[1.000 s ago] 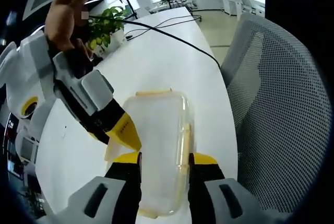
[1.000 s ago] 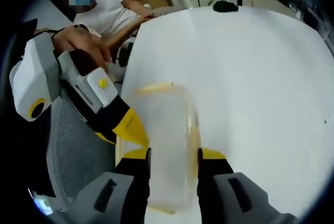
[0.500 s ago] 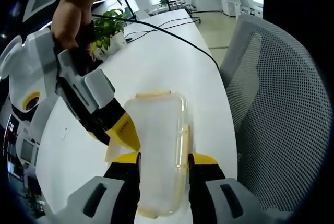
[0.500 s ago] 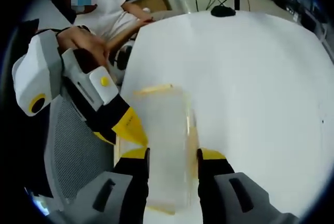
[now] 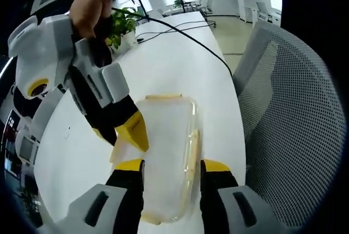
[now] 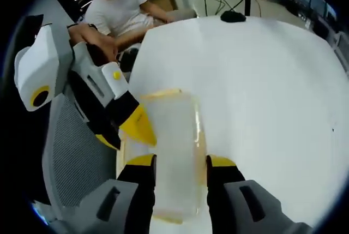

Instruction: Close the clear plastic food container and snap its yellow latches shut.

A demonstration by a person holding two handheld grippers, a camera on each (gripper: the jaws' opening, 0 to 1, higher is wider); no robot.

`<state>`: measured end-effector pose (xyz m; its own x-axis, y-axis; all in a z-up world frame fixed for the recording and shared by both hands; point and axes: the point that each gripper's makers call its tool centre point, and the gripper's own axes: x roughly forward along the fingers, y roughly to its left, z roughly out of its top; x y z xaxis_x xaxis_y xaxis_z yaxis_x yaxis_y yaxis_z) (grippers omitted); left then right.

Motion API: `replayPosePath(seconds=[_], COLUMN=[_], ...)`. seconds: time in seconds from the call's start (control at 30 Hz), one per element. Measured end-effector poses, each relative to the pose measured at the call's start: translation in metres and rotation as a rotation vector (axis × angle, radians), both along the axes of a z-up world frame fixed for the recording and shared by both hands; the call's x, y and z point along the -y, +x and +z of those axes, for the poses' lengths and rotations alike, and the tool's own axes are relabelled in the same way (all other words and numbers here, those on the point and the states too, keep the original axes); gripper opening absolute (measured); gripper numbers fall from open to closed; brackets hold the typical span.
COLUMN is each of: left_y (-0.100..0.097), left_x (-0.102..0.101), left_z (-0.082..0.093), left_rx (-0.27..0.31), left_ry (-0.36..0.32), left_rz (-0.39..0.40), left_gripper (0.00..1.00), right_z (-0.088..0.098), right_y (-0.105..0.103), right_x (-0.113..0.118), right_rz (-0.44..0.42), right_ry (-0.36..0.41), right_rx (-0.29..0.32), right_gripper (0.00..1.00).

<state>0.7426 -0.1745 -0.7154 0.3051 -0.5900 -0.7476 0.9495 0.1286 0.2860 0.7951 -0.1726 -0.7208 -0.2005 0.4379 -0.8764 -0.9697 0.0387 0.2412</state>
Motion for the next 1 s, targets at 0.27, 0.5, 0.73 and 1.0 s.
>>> replayPosePath(seconds=[0.27,0.5,0.73,1.0], left_y=[0.004,0.01,0.015,0.019], left_x=[-0.009,-0.016,-0.023,-0.033], left_z=[0.006,0.011,0.015,0.018], left_rx=[-0.015,-0.04,-0.064,-0.076], left_ry=[-0.028,-0.076,-0.116,-0.147], left_rz=[0.046,0.113,0.18,0.244], left_gripper=[0.38,0.43,0.48,0.52], right_z=[0.006,0.016,0.021,0.034], right_y=[0.001,0.005,0.002,0.001], right_x=[0.006,0.015,0.027,0.036], right_rz=[-0.018,-0.06,-0.095,-0.147], right_ry=[0.022,0.056,0.065,0.097], right_rx=[0.034,0.088,0.124,0.19], right_gripper=[0.35,0.38,0.42,0.44])
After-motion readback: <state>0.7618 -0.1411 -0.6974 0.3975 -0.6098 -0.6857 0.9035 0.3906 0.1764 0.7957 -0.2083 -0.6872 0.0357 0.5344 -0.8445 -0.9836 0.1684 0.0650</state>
